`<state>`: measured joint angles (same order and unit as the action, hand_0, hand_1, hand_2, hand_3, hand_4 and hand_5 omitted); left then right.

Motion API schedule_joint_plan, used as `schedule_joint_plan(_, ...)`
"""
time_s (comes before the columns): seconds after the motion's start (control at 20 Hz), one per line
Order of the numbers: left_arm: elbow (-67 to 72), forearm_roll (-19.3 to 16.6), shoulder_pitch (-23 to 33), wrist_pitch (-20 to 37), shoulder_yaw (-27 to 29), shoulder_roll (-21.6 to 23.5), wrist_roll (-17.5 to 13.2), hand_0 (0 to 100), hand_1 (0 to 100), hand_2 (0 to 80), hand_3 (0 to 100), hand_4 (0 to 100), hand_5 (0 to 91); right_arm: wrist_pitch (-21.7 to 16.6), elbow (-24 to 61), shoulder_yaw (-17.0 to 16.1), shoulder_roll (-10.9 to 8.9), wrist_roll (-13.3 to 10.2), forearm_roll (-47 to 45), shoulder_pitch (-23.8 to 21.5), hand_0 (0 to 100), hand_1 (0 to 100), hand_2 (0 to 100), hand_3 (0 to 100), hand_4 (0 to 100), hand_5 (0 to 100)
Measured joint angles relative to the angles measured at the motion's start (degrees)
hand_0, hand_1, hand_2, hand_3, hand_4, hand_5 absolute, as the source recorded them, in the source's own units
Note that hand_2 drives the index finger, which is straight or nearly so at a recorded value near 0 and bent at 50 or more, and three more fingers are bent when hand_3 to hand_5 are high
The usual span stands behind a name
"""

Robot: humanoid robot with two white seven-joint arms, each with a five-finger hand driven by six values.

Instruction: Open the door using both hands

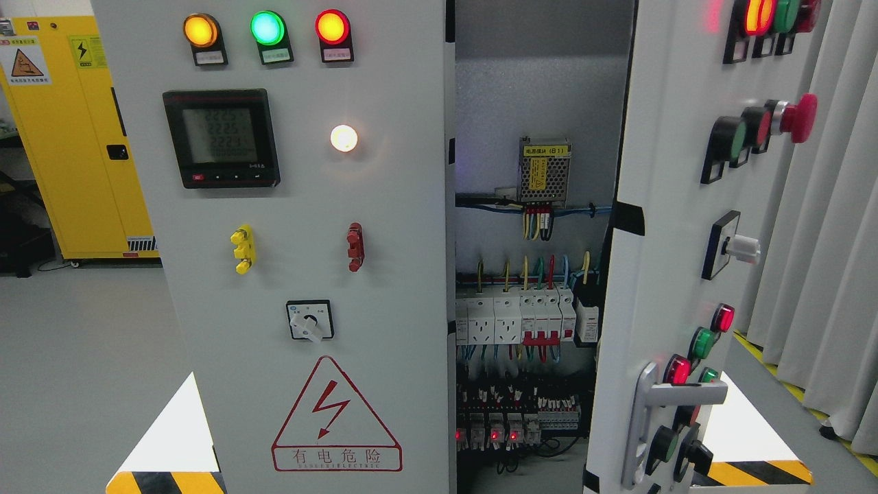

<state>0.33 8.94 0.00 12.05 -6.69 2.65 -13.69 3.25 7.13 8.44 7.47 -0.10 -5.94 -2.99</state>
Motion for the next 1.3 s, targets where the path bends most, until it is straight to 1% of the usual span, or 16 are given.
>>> schedule_joint_plan(0.45, -0.8, 0.1, -0.4, -0.3, 0.2, 0.3, 0.1, 35, 11, 0.0, 0, 0, 0.0, 0.0, 0.0, 0.0, -0.05, 0.0, 0.1, 0.0, 21, 7, 0, 0, 0, 0)
schedule_joint_plan(0.55, -3.2, 0.3, -0.1, 0.5, 0.8, 0.8, 0.6, 35, 12, 0.0, 3, 0, 0.0, 0.0, 0.0, 0.0, -0.1, 0.0, 0.1, 0.0, 21, 7, 0, 0, 0, 0)
schedule_joint_plan(0.7, -9.4, 1.0, 3.1, 0.7, 2.4, 2.0, 0.8, 36, 12, 0.0, 5, 0, 0.0, 0.0, 0.0, 0.0, -0.13, 0.0, 0.1, 0.0, 21, 7, 0, 0, 0, 0)
schedule_joint_plan(0.8, -14.1, 1.6, 5.5, 0.7, 3.5, 2.8, 0.1, 36, 11, 0.0, 9, 0, 0.0, 0.0, 0.0, 0.0, -0.13, 0.0, 0.1, 0.0, 21, 7, 0, 0, 0, 0)
schedule_joint_plan(0.9, -19.5, 2.6, 8.3, 0.5, 4.7, 3.8, -1.4, 34, 11, 0.0, 11, 0, 0.0, 0.0, 0.0, 0.0, -0.11, 0.0, 0.1, 0.0, 21, 7, 0, 0, 0, 0)
schedule_joint_plan(0.95, -22.7, 3.5, 10.0, 0.5, 5.5, 4.2, -3.4, 31, 12, 0.0, 14, 4, 0.0, 0.0, 0.0, 0.0, -0.1, 0.0, 0.1, 0.0, 21, 7, 0, 0, 0, 0)
schedule_joint_plan(1.0, -26.0, 4.5, 11.6, 0.8, 6.3, 4.7, -6.2, 29, 12, 1.3, 15, 6, 0.0, 0.0, 0.0, 0.0, -0.09, 0.0, 0.1, 0.0, 21, 7, 0, 0, 0, 0)
schedule_joint_plan(1.1, -32.8, 6.5, 15.3, 1.0, 8.4, 5.4, -13.2, 26, 10, 4.0, 16, 9, 0.0, 0.0, 0.0, -0.1, -0.07, 0.0, 0.1, 0.0, 21, 7, 0, 0, 0, 0)
schedule_joint_plan(1.15, -36.3, 7.4, 17.0, 1.0, 9.6, 5.8, -16.7, 22, 9, 6.5, 21, 12, 0.0, 0.0, 0.0, -0.1, -0.07, 0.0, 0.1, 0.0, 21, 7, 0, 0, 0, 0)
schedule_joint_plan(1.25, -43.0, 8.8, 20.0, 1.1, 12.0, 6.4, -22.9, 19, 8, 8.2, 23, 15, 0.0, 0.0, 0.0, -0.1, -0.06, 0.0, 0.1, 0.0, 21, 7, 0, 0, 0, 0)
schedule_joint_plan(1.3, -46.6, 9.3, 21.2, 1.1, 13.3, 6.6, -25.4, 17, 8, 9.3, 25, 17, 0.0, 0.0, 0.0, -0.1, -0.05, 0.0, 0.1, 0.0, 21, 7, 0, 0, 0, 0)
